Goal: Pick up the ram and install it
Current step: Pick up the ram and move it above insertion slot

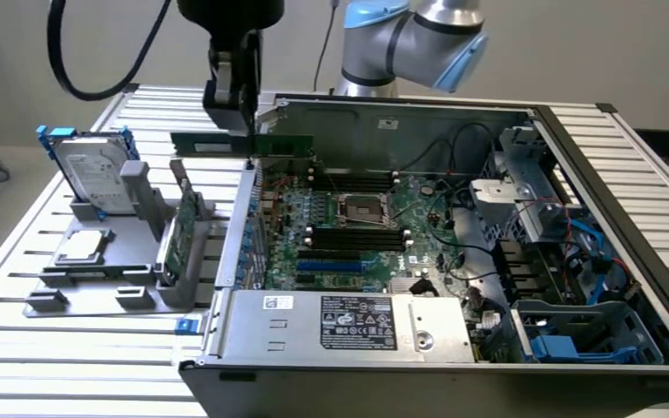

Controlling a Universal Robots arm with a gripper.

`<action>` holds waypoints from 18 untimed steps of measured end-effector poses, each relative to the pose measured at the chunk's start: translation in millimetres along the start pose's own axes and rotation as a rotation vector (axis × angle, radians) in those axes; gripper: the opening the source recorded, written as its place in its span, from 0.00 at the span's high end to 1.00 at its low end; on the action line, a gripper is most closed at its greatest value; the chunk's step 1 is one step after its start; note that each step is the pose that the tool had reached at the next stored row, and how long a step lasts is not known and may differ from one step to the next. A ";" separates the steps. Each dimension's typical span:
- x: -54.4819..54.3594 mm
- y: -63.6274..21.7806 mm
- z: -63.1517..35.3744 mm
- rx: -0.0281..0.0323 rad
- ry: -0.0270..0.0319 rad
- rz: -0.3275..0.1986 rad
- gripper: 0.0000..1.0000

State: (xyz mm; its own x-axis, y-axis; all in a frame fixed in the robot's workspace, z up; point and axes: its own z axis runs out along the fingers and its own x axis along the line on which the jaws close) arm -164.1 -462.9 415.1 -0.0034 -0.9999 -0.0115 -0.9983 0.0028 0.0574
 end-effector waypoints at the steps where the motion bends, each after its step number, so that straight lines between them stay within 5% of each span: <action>1: -0.3 -3.9 -0.6 0.0000 -0.0012 0.000 0.86; 10: -7.0 -33.1 1.1 -0.0001 -0.0421 -0.002 0.86; 18: -12.4 -67.7 12.5 -0.0002 -0.0445 -0.002 0.86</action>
State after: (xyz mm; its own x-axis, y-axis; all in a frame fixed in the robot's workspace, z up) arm -97.2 -450.5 398.8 -0.0040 -0.9984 -0.0560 -0.9983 0.0007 0.0575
